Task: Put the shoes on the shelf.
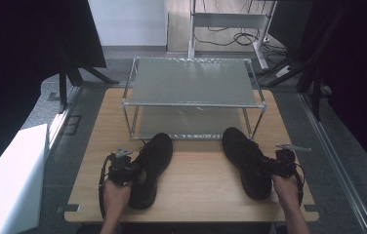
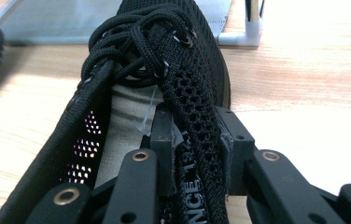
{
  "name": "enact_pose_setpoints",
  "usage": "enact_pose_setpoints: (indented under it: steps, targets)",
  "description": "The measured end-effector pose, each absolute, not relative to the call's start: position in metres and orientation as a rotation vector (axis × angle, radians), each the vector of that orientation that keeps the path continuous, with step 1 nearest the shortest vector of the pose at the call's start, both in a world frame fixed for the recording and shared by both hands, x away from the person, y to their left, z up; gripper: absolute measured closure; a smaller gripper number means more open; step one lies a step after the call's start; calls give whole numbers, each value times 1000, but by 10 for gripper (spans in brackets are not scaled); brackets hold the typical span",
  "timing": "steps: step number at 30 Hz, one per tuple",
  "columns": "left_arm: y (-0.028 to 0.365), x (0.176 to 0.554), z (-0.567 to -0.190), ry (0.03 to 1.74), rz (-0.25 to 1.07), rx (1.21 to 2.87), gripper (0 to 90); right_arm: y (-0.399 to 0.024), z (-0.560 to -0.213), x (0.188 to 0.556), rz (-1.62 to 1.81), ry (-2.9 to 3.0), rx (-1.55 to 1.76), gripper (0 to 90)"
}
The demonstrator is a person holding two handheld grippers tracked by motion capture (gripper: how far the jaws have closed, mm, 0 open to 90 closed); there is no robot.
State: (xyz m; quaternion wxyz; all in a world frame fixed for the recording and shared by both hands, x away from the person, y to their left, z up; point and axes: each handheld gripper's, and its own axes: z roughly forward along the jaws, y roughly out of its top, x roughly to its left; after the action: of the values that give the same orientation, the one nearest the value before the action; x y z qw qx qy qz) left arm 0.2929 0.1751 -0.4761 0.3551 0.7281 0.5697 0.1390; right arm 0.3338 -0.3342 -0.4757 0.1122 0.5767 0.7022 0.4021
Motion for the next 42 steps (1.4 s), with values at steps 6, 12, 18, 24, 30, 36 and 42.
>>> enact_pose_setpoints:
  steps: [6, 12, 18, 24, 30, 36, 42]
  targets:
    - [184, 299, -483, 1456, 150, 1711, 803, -343, -479, 333, 1395, 2010, 1810, 722]
    - [176, 303, -485, 1421, 89, 1646, 803, -339, -479, 330, 1580, 1978, 1852, 721]
    - [165, 305, -484, 1383, 12, 1540, 802, -328, -478, 328, 1722, 1951, 1875, 720]
    - [157, 303, -481, 1351, -21, 1478, 802, -320, -478, 326, 1826, 1936, 1888, 719]
    - [153, 293, -473, 1306, -38, 1442, 801, -307, -475, 321, 1972, 1901, 1895, 718]
    - [155, 285, -465, 1283, -51, 1400, 802, -298, -471, 316, 2057, 1877, 1886, 719]
    - [154, 279, -458, 1272, -46, 1380, 802, -295, -467, 313, 2159, 1829, 1898, 720]
